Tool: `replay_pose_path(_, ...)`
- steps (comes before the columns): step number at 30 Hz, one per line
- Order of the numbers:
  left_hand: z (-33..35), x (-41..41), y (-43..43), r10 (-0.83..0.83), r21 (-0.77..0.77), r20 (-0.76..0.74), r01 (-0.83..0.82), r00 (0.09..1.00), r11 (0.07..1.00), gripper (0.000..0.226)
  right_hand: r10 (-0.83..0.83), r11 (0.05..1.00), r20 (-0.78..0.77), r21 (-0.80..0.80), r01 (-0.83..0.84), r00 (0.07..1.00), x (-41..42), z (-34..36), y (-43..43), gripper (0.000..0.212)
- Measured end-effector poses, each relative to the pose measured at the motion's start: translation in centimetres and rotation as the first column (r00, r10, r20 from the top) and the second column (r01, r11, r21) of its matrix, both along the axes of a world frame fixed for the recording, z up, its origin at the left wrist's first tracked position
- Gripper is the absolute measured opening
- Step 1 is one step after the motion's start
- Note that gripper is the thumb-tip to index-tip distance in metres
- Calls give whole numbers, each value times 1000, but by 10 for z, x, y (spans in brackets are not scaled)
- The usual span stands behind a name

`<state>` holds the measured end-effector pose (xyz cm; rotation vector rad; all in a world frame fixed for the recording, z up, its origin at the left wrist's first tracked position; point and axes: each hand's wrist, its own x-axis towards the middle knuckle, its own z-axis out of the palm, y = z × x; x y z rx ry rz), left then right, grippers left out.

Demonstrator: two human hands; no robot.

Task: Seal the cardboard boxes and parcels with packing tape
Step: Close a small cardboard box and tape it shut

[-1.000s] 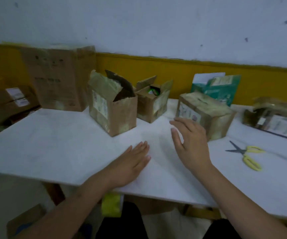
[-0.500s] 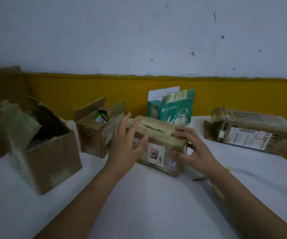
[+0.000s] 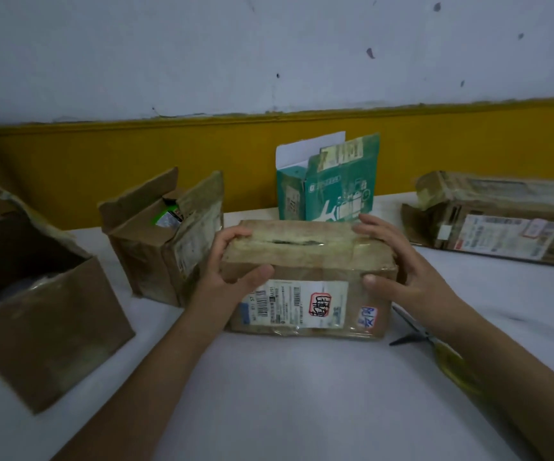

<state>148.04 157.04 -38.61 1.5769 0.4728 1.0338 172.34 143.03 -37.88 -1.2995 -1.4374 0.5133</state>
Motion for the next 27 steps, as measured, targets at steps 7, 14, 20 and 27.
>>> replay_pose_path(7,-2,13,-9,54,-2,73,-54,996,999,52,-9,999,-209,-46,0,978,-9,-8,7,98)
replay_pose_path(14,-3,17,-17,81,19,100,-83,992,996,48,-97,995,-229,-31,93,969,-14,-6,6,80)
replay_pose_path(20,-3,17,-20,102,20,112,-105,988,994,50,-130,991,-98,-45,126,987,-11,-9,-3,88)
replay_pose_path(27,-1,15,-20,64,-28,81,-62,995,998,87,-142,989,-74,-45,138,987,-15,-11,-6,91)
